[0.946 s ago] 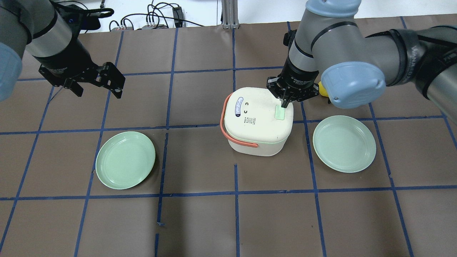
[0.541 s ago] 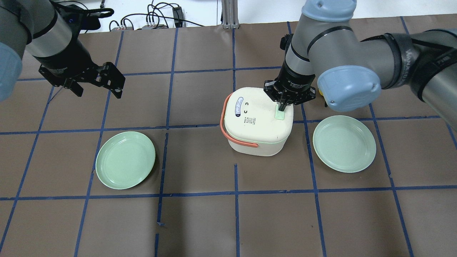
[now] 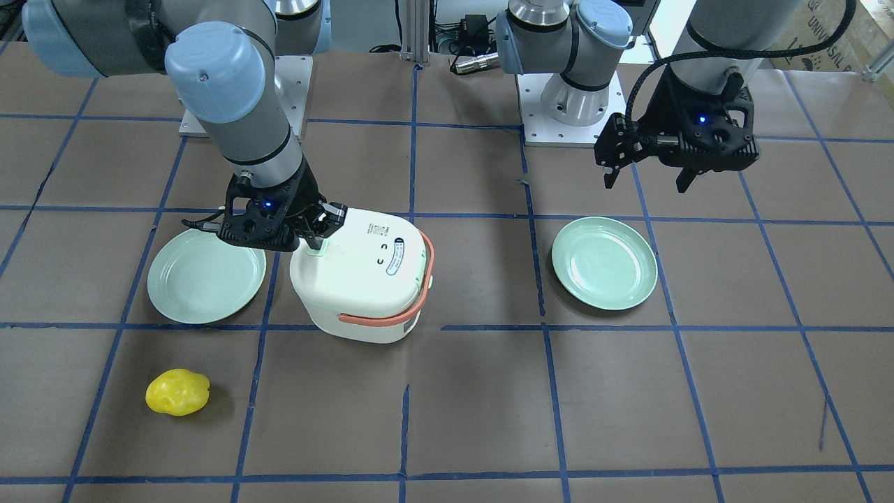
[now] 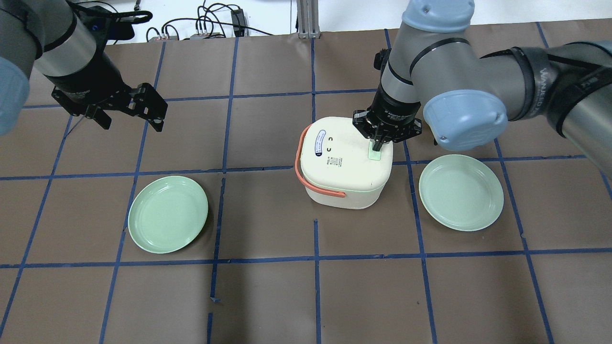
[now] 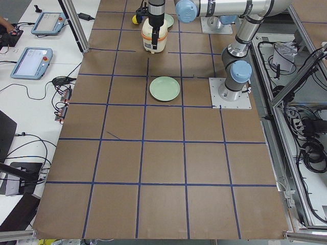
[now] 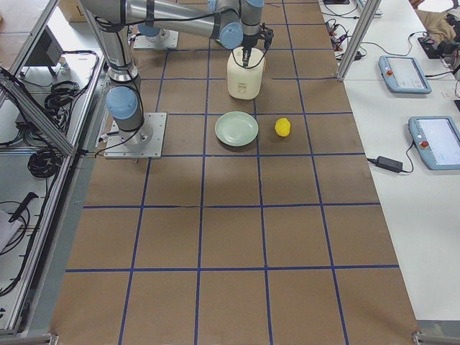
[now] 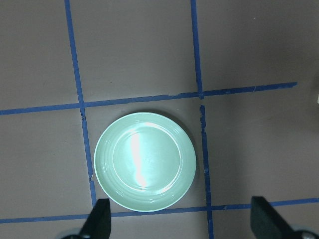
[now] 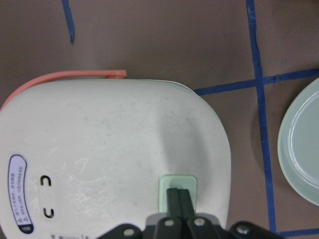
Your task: Press rice cooker button
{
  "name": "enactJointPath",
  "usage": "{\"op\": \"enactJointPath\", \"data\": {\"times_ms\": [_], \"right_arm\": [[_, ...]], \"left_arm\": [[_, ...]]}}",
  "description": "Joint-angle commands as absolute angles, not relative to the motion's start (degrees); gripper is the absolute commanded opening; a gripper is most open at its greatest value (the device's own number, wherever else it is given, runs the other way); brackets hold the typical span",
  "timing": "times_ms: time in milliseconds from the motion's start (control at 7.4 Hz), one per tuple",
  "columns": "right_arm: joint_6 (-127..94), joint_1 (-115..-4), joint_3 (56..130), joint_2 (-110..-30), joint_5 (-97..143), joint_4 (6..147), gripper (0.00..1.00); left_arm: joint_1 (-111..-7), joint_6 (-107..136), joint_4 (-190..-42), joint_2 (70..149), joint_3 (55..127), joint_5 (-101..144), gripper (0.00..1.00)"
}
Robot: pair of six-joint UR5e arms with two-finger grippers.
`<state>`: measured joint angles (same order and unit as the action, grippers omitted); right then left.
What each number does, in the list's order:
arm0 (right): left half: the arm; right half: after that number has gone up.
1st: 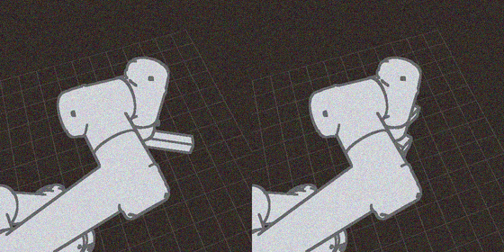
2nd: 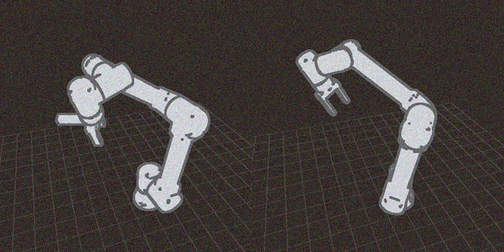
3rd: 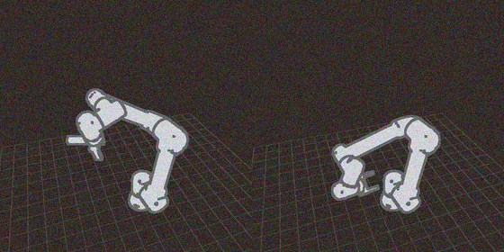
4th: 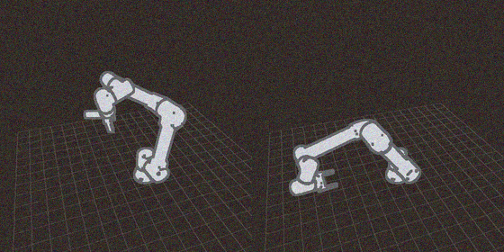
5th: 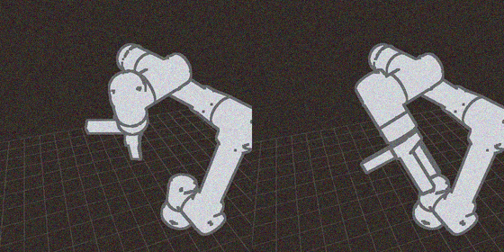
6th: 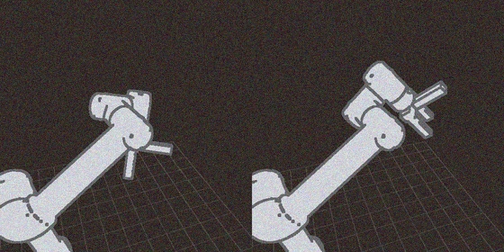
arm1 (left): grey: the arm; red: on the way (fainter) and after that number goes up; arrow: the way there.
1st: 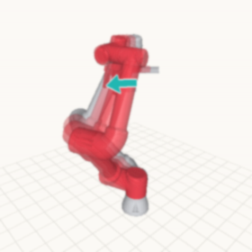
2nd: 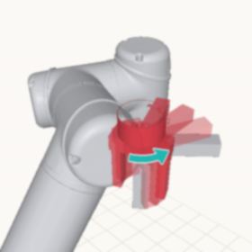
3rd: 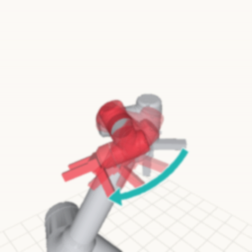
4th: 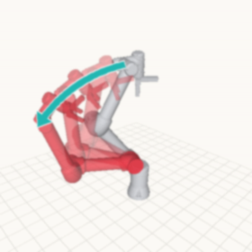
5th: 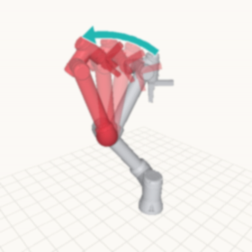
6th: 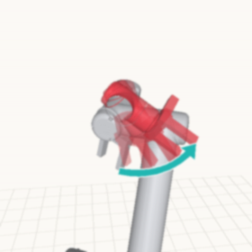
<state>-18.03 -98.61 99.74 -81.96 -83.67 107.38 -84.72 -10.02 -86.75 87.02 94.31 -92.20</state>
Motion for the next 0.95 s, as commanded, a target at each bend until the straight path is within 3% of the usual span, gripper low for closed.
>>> {"op": "enactJointPath", "data": {"times_ms": [0,811], "right_arm": [[-17.9,-98.6,99.9,-81.6,-83.6,107.3,0.09],[-18.1,-98.6,99.7,-81.0,-83.6,107.3,0.1]], "left_arm": [[-84.7,-10.0,-86.7,87.0,94.3,-92.2,1.0],[-84.7,-10.0,-86.7,87.1,94.3,-92.2,1.0]]}}
